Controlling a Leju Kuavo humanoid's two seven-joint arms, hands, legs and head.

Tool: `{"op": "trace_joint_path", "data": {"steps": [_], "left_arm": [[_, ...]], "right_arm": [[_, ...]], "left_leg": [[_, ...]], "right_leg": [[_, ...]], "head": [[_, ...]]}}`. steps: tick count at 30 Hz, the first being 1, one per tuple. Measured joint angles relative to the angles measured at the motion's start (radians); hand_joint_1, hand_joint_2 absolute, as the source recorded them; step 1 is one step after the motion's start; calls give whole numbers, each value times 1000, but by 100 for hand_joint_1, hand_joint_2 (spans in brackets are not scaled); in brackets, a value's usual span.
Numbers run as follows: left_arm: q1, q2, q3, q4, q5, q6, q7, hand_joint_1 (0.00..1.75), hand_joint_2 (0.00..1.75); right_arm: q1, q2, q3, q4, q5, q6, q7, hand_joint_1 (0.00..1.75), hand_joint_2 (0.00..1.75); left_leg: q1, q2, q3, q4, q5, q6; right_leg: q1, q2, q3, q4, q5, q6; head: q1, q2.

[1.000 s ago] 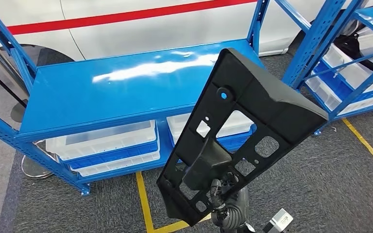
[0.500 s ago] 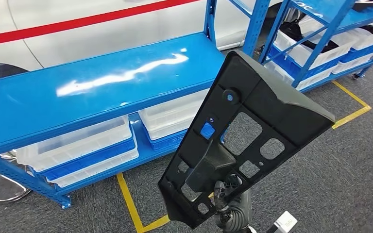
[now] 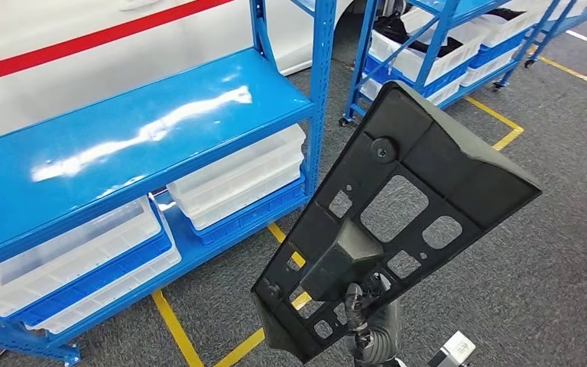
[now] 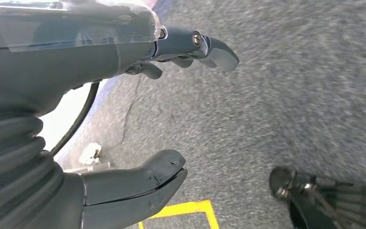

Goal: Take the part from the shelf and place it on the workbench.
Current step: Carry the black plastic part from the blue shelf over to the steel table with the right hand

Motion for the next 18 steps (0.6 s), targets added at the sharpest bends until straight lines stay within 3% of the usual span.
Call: {"op": "trace_joint_path", "data": {"steps": [2,4,6,8,10,11,12,15,17,18], "left_arm": [[-1,1,2,0,2,-3,2,0,175],[-3,2,5,0,3,-6,2,0,175],[-4,2,8,0,3,-8,1,0,175],[-3,3,14,0,3,-10,-1,0,175],[-1,4,20,0,3,-11,-1,0,175],[-2,5,22,0,3,-11,-1,0,175],[-2,5,23,0,3,-12,-1,0,175],[-5,6,24,0,2,-12,-1,0,175],[-7,6,25,0,0,-12,-2,0,175],[-8,6,25,0,-1,-12,-2,0,175]], "right_arm": [[-2,3,-2,10,4,5,0,175,175],[-2,6,-8,19,8,11,0,175,175],[-1,10,-17,25,12,20,0,175,175],[0,16,-25,29,13,29,0,175,175],[0,20,-30,34,13,32,0,175,175],[1,21,-32,36,13,32,0,175,175],[1,22,-34,38,13,32,0,175,175],[2,27,-41,40,13,37,0,175,175],[5,34,-46,40,13,48,0,175,175],[7,38,-49,40,13,53,0,175,175]], "left_leg": [[-2,-35,15,-52,10,5],[-3,-16,16,-60,15,13],[1,11,22,-73,25,27],[1,40,22,-79,31,35],[-2,71,20,-78,30,36],[-2,86,20,-78,29,36],[-2,100,21,-78,28,34],[-4,134,29,-77,21,23],[-6,151,35,-78,17,11],[-6,159,38,-80,16,4]], "right_leg": [[-3,23,-14,8,3,13],[-7,46,-24,7,10,28],[-5,17,-39,32,-6,38],[-3,-46,-85,128,-62,43],[-8,-74,-141,244,-110,50],[-11,-79,-151,267,-111,53],[-13,-84,-141,252,-94,55],[-13,-132,-34,59,-15,48],[-4,-151,-1,-4,-3,35],[0,-143,-3,-3,-3,29]], "head": [[0,0],[0,0],[1,0],[1,0],[1,0],[1,0],[1,0],[1,0],[1,0],[1,0]]}}
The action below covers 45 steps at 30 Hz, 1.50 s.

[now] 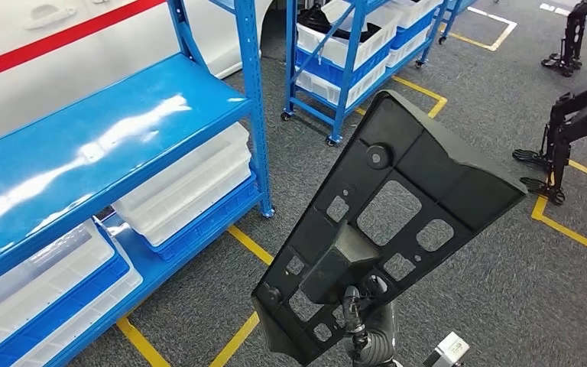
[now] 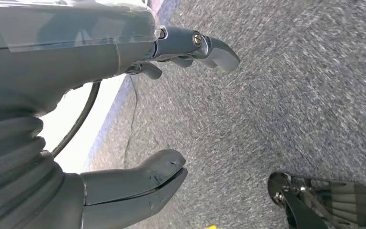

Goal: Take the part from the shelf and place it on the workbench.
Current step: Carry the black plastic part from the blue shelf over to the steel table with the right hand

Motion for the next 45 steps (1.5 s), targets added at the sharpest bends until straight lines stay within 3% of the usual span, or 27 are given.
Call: {"op": "trace_joint_path", "data": {"steps": [2,3,6,8,9,10,12,14,15,17,19,21,23,24,26,27,29,30,32,34,36,37,38,39,41,43,45], "left_arm": [[-6,0,0,0,-3,0,1,0,175],[-7,0,0,0,-4,0,1,0,175],[-5,0,1,0,-6,-1,4,0,175],[-1,0,3,0,-9,-1,6,0,175],[0,0,4,0,-11,-1,7,0,175],[1,0,4,0,-13,-1,7,0,175],[1,0,5,0,-14,-1,6,0,175],[1,0,6,0,-15,-1,3,0,175],[0,0,6,0,-15,-1,2,0,175],[-3,-1,6,0,-16,-1,2,0,175],[-4,-2,6,0,-18,-2,2,0,175],[-3,-3,7,0,-20,-3,2,0,175],[-2,-3,9,0,-21,-4,2,0,175],[-2,-3,11,0,-22,-4,2,0,175],[-4,-3,14,0,-23,-5,2,0,175],[-4,-4,15,0,-24,-6,2,0,175],[-4,-4,18,0,-25,-6,2,0,175],[-5,-4,19,0,-25,-6,1,0,175],[-9,-6,20,0,-28,-6,1,0,175],[-11,-8,20,0,-30,-6,1,0,175],[-9,-10,20,0,-31,-6,0,0,175],[-8,-10,20,0,-32,-6,0,0,175],[-6,-10,20,0,-34,-6,0,0,175],[-4,-10,20,0,-36,-5,-1,0,175],[-2,-11,21,0,-39,-4,-3,0,175],[-2,-14,21,0,-42,-1,-6,0,175],[-4,-16,20,0,-47,0,-9,0,175]], "right_arm": [[5,7,-7,-1,0,7,0,175,175],[7,10,-9,-1,0,11,0,175,175],[10,20,-19,-1,2,26,0,175,175],[12,26,-25,-1,4,37,0,175,175],[13,29,-28,-1,4,42,0,175,175],[14,32,-31,-1,5,46,0,175,175],[16,39,-39,-1,7,51,0,175,175],[18,44,-44,-1,11,53,0,175,175],[19,45,-46,-1,14,54,0,175,175],[21,49,-50,-1,19,57,0,175,175],[23,51,-54,-1,24,58,0,175,175],[22,52,-56,0,30,58,0,175,175],[22,52,-57,1,35,57,0,175,175],[23,53,-58,2,36,56,0,175,175],[23,54,-60,2,37,55,0,175,175],[23,55,-61,2,38,54,0,175,175],[23,58,-63,2,38,53,0,175,175],[24,59,-64,3,38,53,0,175,175],[29,61,-68,2,38,54,0,175,175],[33,64,-72,2,38,56,0,175,175],[34,66,-73,2,38,58,0,175,175],[34,67,-74,2,38,59,0,175,175],[35,67,-75,2,37,62,0,175,175],[37,68,-77,2,37,65,0,175,175],[42,71,-83,1,36,70,0,175,175],[45,74,-90,1,36,74,0,175,175],[49,76,-96,1,36,78,0,175,175]], "left_leg": [[3,6,7,0,-5,-13],[4,-10,3,16,-19,-17],[8,-83,-66,171,-111,-20],[8,-97,-113,265,-140,-22],[8,-100,-117,267,-126,-22],[8,-103,-104,232,-94,-22],[10,-140,-55,113,-27,-17],[10,-179,-28,40,-7,-11],[7,-185,-25,33,-11,-7],[6,-161,-19,23,-6,4],[8,-134,-11,8,2,20],[7,-105,-7,1,5,29],[6,-75,-6,2,3,29],[6,-61,-5,2,1,27],[8,-35,2,2,-6,21],[7,-24,6,3,-10,15],[2,-5,14,3,-20,2],[-1,5,18,2,-24,-4],[0,23,30,-2,-30,-15],[4,-7,26,29,-58,-22],[6,-69,-28,144,-120,-22],[5,-86,-66,215,-148,-21],[4,-96,-100,273,-163,-20],[3,-100,-119,296,-155,-18],[3,-109,-106,228,-84,-9],[3,-149,-62,98,-16,1],[1,-178,-42,37,1,5]], "right_leg": [[0,21,1,-8,5,-14],[-2,31,3,-14,9,-22],[-4,62,2,-23,16,-40],[0,89,-2,-18,16,-43],[1,104,-3,-13,15,-43],[1,119,-5,-8,14,-42],[2,146,-10,5,9,-37],[1,169,-21,18,7,-26],[-1,181,-27,20,8,-19],[-5,194,-33,20,13,-7],[-3,150,-51,55,-9,3],[-4,87,-103,161,-65,12],[-11,66,-155,263,-101,20],[-14,62,-160,271,-94,23],[-19,41,-111,183,-37,25],[-16,16,-75,118,-13,24],[-8,-20,-30,31,8,11],[-2,-23,-26,21,3,4],[-1,1,-27,16,4,-13],[-4,25,-23,8,7,-28],[-3,48,-22,5,10,-40],[-1,62,-22,5,10,-44],[2,78,-22,6,9,-46],[5,93,-21,8,9,-47],[9,124,-20,13,7,-47],[10,150,-21,19,5,-44],[8,172,-27,21,7,-34]], "head": [[0,0],[0,0],[0,0],[0,0],[0,0],[0,0],[0,0],[0,0],[0,0],[0,0],[1,0],[2,0],[2,0],[2,0],[2,0],[2,0],[2,0],[1,0],[2,0],[1,0],[1,0],[1,0],[1,0],[1,0],[1,0],[1,0],[1,0]]}}
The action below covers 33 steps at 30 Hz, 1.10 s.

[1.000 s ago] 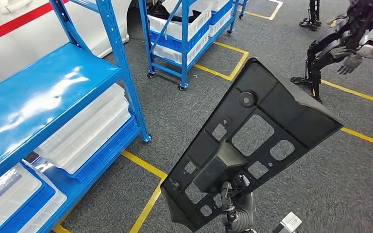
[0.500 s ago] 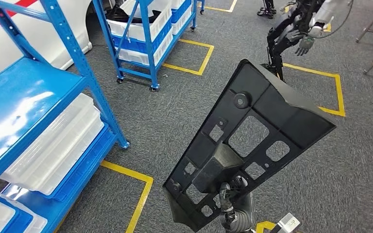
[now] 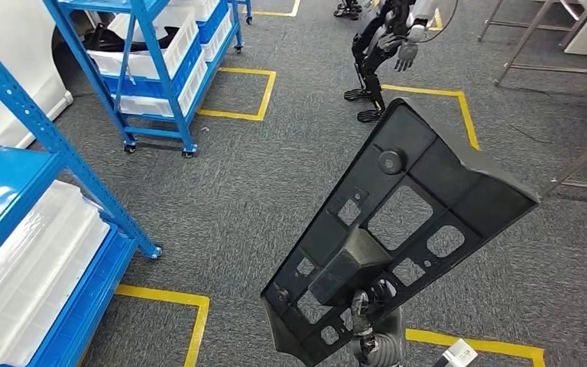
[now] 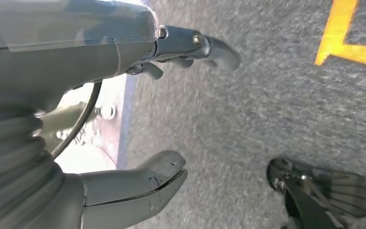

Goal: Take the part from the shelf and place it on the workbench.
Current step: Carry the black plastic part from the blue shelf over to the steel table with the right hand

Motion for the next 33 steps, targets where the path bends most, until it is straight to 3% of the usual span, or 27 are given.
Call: {"op": "trace_joint_path", "data": {"steps": [2,3,5,7,8,9,10,11,13,15,17,18,20,22,23,24,25,26,27,29,31,33], "left_arm": [[-3,-4,0,0,-4,0,-3,0,175],[-5,-6,0,0,-7,0,-4,0,175],[-4,-10,0,0,-10,1,-6,0,175],[0,-11,0,0,-12,1,-6,0,175],[2,-11,0,0,-14,1,-6,0,175],[2,-11,0,0,-16,1,-7,0,175],[2,-12,0,0,-18,1,-7,0,175],[2,-13,-1,0,-20,1,-7,0,175],[1,-16,-1,0,-22,1,-7,0,175],[0,-17,-1,0,-24,1,-8,0,175],[-4,-18,-1,0,-28,1,-9,0,175],[-7,-19,-1,0,-30,1,-9,0,175],[-8,-21,-2,0,-33,1,-11,0,175],[-6,-22,-2,0,-35,0,-13,0,175],[-4,-22,-2,0,-36,0,-14,0,175],[-3,-23,-2,0,-37,0,-14,0,175],[-2,-23,-2,0,-37,0,-14,0,175],[-2,-22,-2,0,-37,0,-14,0,175],[-1,-22,-2,0,-37,0,-14,0,175],[-1,-22,-2,0,-39,-1,-15,0,175],[-2,-22,-2,0,-40,-3,-16,0,175],[-5,-22,-2,0,-40,-4,-17,0,175]], "right_arm": [[7,1,-6,-1,-1,4,0,175,175],[11,2,-9,-2,-1,6,0,175,175],[16,5,-15,-6,-1,9,0,175,175],[16,10,-20,-10,-1,12,2,175,175],[17,13,-24,-12,0,15,3,175,175],[19,15,-27,-13,2,17,5,175,175],[21,17,-29,-15,3,19,7,175,175],[23,20,-32,-17,4,20,10,175,175],[24,24,-37,-21,5,22,13,175,175],[24,30,-41,-26,9,25,14,175,175],[26,35,-47,-31,17,28,15,175,175],[27,37,-49,-33,21,29,16,175,175],[28,43,-52,-39,27,31,17,175,175],[27,46,-53,-43,35,34,18,175,175],[26,48,-53,-43,37,35,19,175,175],[26,48,-54,-43,39,35,20,175,175],[26,49,-54,-43,40,35,21,175,175],[26,49,-54,-43,40,35,23,175,175],[26,49,-55,-43,40,35,25,175,175],[25,49,-55,-43,43,35,29,175,175],[23,49,-55,-43,49,35,32,175,175],[23,49,-55,-43,57,34,33,175,175]], "left_leg": [[-2,13,4,-10,3,7],[-1,25,8,-17,8,13],[2,51,16,-32,18,25],[-2,78,17,-35,19,31],[-3,92,16,-35,18,32],[-4,107,17,-35,17,31],[-4,121,18,-35,15,29],[-4,134,20,-34,12,26],[-5,156,28,-33,5,17],[-9,175,35,-32,-3,5],[-9,192,44,-34,-7,-6],[-6,188,48,-32,-12,-12],[-2,142,33,14,-47,-20],[1,91,-24,138,-113,-21],[1,83,-59,205,-138,-21],[1,80,-84,250,-146,-20],[1,79,-95,259,-132,-19],[1,75,-86,227,-99,-16],[1,64,-65,166,-56,-13],[2,12,-19,39,4,-7],[1,-19,-3,-9,13,-4],[0,2,2,-18,17,5]], "right_leg": [[-3,20,-4,-4,5,15],[-3,14,-8,0,3,21],[1,-35,-33,52,-30,28],[-1,-89,-87,168,-94,34],[-5,-101,-114,224,-118,38],[-9,-106,-127,253,-123,41],[-13,-112,-121,246,-111,43],[-16,-120,-94,201,-83,45],[-16,-159,-17,62,-31,43],[-8,-182,22,-11,-17,34],[-2,-165,22,-15,-19,22],[-3,-155,24,-19,-18,16],[-9,-134,30,-26,-13,2],[-9,-112,32,-28,-12,-6],[-8,-99,32,-27,-12,-8],[-6,-84,33,-27,-13,-8],[-4,-69,34,-26,-13,-9],[-4,-54,36,-25,-13,-8],[-4,-39,38,-24,-14,-7],[-5,-12,35,-19,-16,-1],[-9,12,26,-15,-14,11],[-13,30,20,-16,-11,25]], "head": [[0,0],[0,0],[1,0],[1,0],[1,0],[1,0],[1,0],[1,0],[1,0],[1,0],[1,0],[1,0],[0,0],[0,0],[0,0],[0,0],[0,0],[0,0],[0,0],[0,0],[0,0],[0,0]]}}
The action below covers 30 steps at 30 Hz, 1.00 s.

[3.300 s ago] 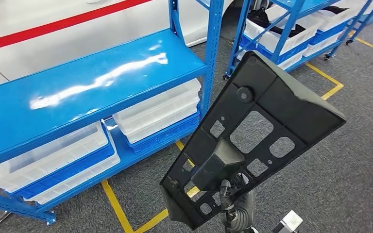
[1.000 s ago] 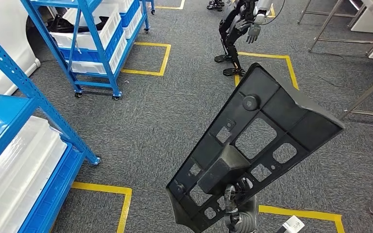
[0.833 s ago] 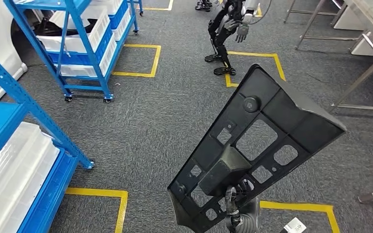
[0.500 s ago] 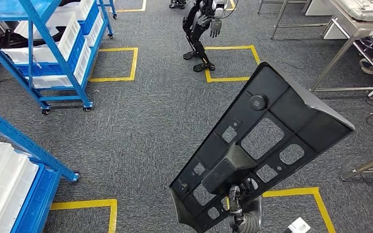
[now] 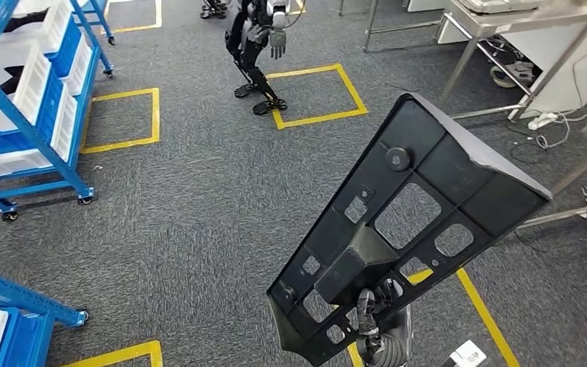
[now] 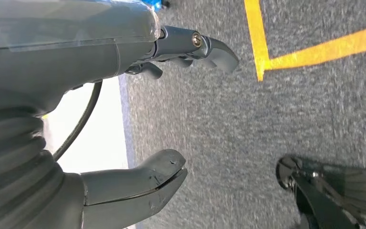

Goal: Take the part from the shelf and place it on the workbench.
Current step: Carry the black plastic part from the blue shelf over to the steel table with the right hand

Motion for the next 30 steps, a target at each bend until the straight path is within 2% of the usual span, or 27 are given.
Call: {"op": "trace_joint_path", "data": {"steps": [1,2,4,5,6,7,8,9,11,12,13,15,16,17,19,20,21,22,23,24,25,26,27,28,29,30], "left_arm": [[-1,0,0,0,0,-1,-1,0,175],[-2,0,0,0,0,-1,-2,0,175],[-1,0,0,0,0,-2,-3,0,175],[0,1,0,0,1,-3,-4,0,175],[1,1,0,0,1,-3,-4,0,175],[1,2,0,0,1,-3,-4,0,175],[0,2,0,0,1,-4,-4,0,175],[-1,2,0,0,1,-5,-4,0,175],[-1,2,0,0,1,-6,-4,0,175],[-2,1,0,0,1,-6,-4,0,175],[-3,1,0,0,1,-7,-4,0,175],[-7,1,0,0,1,-7,-4,0,175],[-9,1,0,0,1,-7,-4,0,175],[-10,1,0,0,0,-7,-4,0,175],[-9,1,0,0,0,-7,-4,0,175],[-7,1,0,0,0,-8,-5,0,175],[-6,1,0,0,0,-8,-5,0,175],[-4,1,0,0,0,-8,-4,0,175],[-2,1,0,0,0,-8,-4,0,175],[-1,1,0,0,-1,-8,-3,0,175],[0,2,0,0,-1,-7,-3,0,175],[0,2,0,0,-2,-7,-3,0,175],[0,3,0,0,-2,-7,-3,0,175],[-1,4,0,0,-2,-7,-3,0,175],[-2,4,1,0,-2,-7,-3,0,175],[-4,4,0,0,-2,-7,-3,0,175]], "right_arm": [[0,0,0,0,3,-1,0,175,175],[-1,0,0,0,5,-2,0,175,175],[-5,0,1,0,8,-3,0,175,175],[-7,0,2,1,9,-4,0,175,175],[-8,0,2,1,10,-5,0,175,175],[-8,0,2,2,12,-6,0,175,175],[-8,0,2,2,13,-6,0,175,175],[-8,0,2,2,14,-7,0,175,175],[-8,0,2,2,15,-7,0,175,175],[-9,0,2,2,15,-7,1,175,175],[-9,1,2,2,15,-7,0,175,175],[-9,1,2,2,16,-7,0,175,175],[-8,2,2,2,16,-8,0,175,175],[-8,2,2,1,16,-8,0,175,175],[-9,3,3,1,16,-8,0,175,175],[-10,3,3,1,17,-9,1,175,175],[-10,3,3,1,18,-11,1,175,175],[-10,3,3,1,18,-14,2,175,175],[-10,3,4,2,19,-18,2,175,175],[-10,2,4,2,19,-21,3,175,175],[-10,2,4,2,19,-23,3,175,175],[-11,2,4,2,19,-25,3,175,175],[-11,2,5,2,20,-27,3,175,175],[-11,2,6,2,21,-28,3,175,175],[-12,2,7,2,24,-30,3,175,175],[-11,2,9,1,27,-31,3,175,175]], "left_leg": [[1,13,3,-6,4,7],[2,28,6,-13,8,14],[1,57,8,-19,11,24],[-1,73,7,-19,10,27],[-3,89,7,-18,8,27],[-3,105,8,-18,6,26],[-4,119,10,-18,4,24],[-4,132,13,-17,2,22],[-6,154,21,-16,-5,14],[-7,163,25,-16,-8,8],[-8,172,28,-16,-11,2],[-7,188,35,-18,-14,-10],[-5,182,37,-14,-19,-16],[-3,161,31,3,-34,-21],[1,103,-14,101,-91,-28],[1,86,-49,173,-123,-29],[1,80,-82,236,-144,-31],[1,78,-103,271,-145,-31],[1,76,-107,267,-125,-30],[1,71,-92,222,-88,-29],[2,53,-65,153,-47,-26],[4,28,-38,84,-17,-22],[4,6,-19,34,0,-19],[4,-11,-10,7,4,-16],[2,-11,-7,1,0,-13],[0,0,-5,-1,2,-8]], "right_leg": [[1,-16,-4,7,-5,5],[3,-44,-16,30,-20,10],[4,-115,-64,129,-77,17],[2,-131,-97,193,-107,21],[0,-137,-121,243,-124,25],[-2,-140,-130,263,-122,27],[-3,-145,-119,243,-103,28],[-3,-154,-87,186,-70,27],[2,-194,-12,48,-22,18],[6,-209,11,7,-12,12],[11,-216,19,-11,-12,6],[15,-195,19,-14,-10,-6],[12,-185,20,-18,-7,-12],[9,-174,22,-23,-4,-19],[6,-153,23,-29,1,-29],[6,-141,23,-28,2,-31],[7,-127,22,-27,2,-32],[8,-112,22,-25,1,-33],[9,-96,22,-22,0,-33],[8,-81,23,-19,-1,-32],[7,-66,23,-16,-3,-31],[8,-53,20,-11,-5,-28],[8,-41,17,-7,-6,-23],[6,-30,13,-5,-6,-17],[5,-19,9,-5,-5,-10],[3,-7,7,-7,-2,-3]], "head": [[0,0],[0,0],[1,0],[1,0],[1,0],[1,0],[1,0],[1,0],[1,0],[1,0],[1,0],[0,0],[0,0],[0,0],[0,0],[0,0],[0,0],[0,0],[0,0],[0,0],[0,0],[0,0],[0,0],[0,0],[0,0],[0,0]]}}
